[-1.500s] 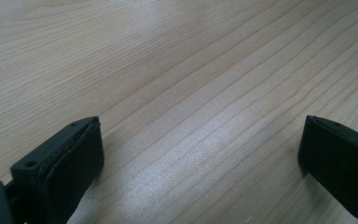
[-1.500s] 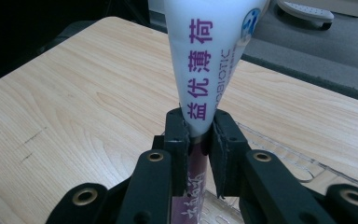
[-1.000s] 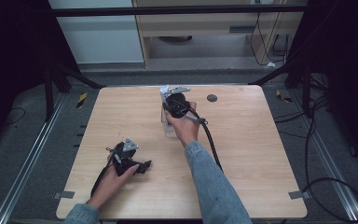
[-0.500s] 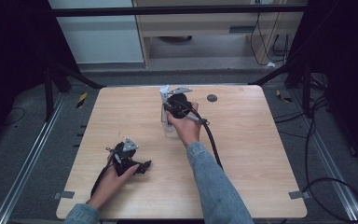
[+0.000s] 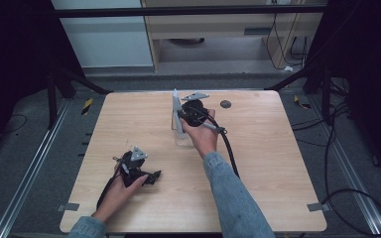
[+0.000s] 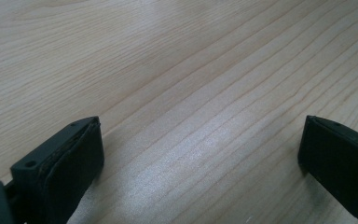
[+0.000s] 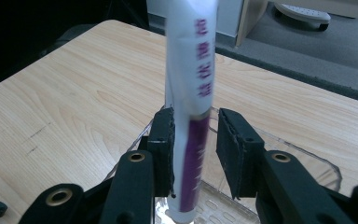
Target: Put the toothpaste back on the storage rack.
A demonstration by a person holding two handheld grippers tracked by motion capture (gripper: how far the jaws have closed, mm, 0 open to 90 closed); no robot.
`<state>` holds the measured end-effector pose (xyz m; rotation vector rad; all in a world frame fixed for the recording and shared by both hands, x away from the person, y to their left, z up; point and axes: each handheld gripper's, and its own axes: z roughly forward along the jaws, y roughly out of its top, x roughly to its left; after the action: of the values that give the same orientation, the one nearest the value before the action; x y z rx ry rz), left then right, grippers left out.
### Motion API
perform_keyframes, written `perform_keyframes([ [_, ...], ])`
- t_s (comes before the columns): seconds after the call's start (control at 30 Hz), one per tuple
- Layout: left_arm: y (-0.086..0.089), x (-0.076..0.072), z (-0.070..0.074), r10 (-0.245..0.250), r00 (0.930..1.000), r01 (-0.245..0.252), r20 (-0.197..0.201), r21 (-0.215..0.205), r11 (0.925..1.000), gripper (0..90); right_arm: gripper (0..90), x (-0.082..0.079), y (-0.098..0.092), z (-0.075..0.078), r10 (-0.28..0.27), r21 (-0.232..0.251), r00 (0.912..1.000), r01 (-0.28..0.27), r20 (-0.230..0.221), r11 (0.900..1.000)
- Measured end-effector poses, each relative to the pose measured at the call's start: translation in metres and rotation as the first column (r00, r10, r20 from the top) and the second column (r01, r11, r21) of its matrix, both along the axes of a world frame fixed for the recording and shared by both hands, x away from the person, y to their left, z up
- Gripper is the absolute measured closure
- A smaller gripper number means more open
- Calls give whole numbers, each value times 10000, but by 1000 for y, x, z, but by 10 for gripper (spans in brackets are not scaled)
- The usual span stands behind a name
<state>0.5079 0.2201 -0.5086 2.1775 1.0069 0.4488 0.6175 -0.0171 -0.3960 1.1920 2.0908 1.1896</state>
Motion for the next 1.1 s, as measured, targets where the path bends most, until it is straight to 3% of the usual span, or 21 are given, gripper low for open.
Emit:
perform_keyframes([
  [0.53, 0, 0, 0, -10, 10000, 10, 1, -2, 10000, 0, 668, -4, -8, 0, 13, -60, 10000, -14, -76, 10000],
  [1.1, 0, 0, 0, -9, 10000, 9, -1, -2, 10000, 0, 658, -13, -33, 7, -137, -229, 9998, 135, -123, 9996],
])
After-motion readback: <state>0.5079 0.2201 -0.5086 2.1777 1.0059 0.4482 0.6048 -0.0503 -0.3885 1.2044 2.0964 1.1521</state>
